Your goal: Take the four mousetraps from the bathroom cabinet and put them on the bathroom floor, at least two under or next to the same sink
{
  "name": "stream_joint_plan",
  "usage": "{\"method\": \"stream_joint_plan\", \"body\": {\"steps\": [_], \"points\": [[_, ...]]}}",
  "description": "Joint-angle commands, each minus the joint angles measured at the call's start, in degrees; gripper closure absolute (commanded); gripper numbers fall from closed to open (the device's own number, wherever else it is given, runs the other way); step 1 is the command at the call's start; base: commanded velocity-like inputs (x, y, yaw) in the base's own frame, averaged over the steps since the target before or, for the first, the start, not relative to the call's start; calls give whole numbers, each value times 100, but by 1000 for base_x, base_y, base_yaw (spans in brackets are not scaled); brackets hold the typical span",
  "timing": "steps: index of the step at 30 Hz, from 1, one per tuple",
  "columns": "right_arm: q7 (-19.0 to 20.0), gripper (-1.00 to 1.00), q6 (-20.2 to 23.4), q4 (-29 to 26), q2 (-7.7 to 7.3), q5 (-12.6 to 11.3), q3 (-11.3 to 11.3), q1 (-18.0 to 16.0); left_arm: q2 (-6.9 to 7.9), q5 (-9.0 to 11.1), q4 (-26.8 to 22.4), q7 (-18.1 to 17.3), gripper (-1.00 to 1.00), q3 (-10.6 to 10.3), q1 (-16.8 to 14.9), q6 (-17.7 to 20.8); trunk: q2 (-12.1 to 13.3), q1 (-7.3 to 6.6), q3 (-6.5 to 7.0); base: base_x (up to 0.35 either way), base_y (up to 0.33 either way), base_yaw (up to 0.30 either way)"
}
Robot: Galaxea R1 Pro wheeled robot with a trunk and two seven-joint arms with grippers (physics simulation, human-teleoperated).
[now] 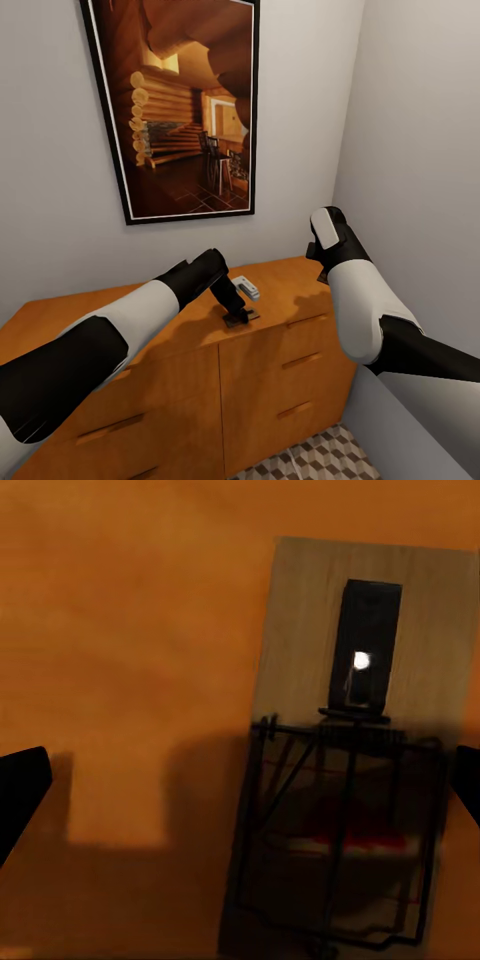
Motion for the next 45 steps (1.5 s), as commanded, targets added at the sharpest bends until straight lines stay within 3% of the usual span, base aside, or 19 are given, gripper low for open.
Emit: {"method": "stream_joint_plan", "body": {"steps": [1,3,4,27,30,34,40,45], "points": [[-47,100,14,-8,4,-68,-15,-5,0,-33,3,-39,-100,-9,222,10,-2,1,-9,0,0,0],[-46,100,14,-8,4,-68,-15,-5,0,-29,8,-42,-100,-9,222,6,-2,1,-9,0,0,0],[-45,100,14,-8,4,-68,-15,-5,0,-28,10,-42,100,-8,222,6,-2,1,-9,0,0,0],[-41,100,14,-8,4,-68,-17,-5,0,-40,-120,-64,100,-13,223,28,-2,1,-9,0,0,0],[-41,100,14,-8,4,-72,-16,-5,0,-45,-654,-85,100,-10,223,194,-2,1,-9,0,0,0],[-41,100,14,-4,4,-76,-19,-5,29,-113,-1780,-80,100,10,223,724,-2,1,-9,0,0,0],[-47,100,14,8,4,-77,-23,-5,48,-548,-2115,-93,100,39,217,823,-2,1,-9,0,0,0],[-48,100,14,13,4,-77,-18,-5,58,-660,-2165,-96,100,103,215,834,-2,1,-9,0,0,0]]}}
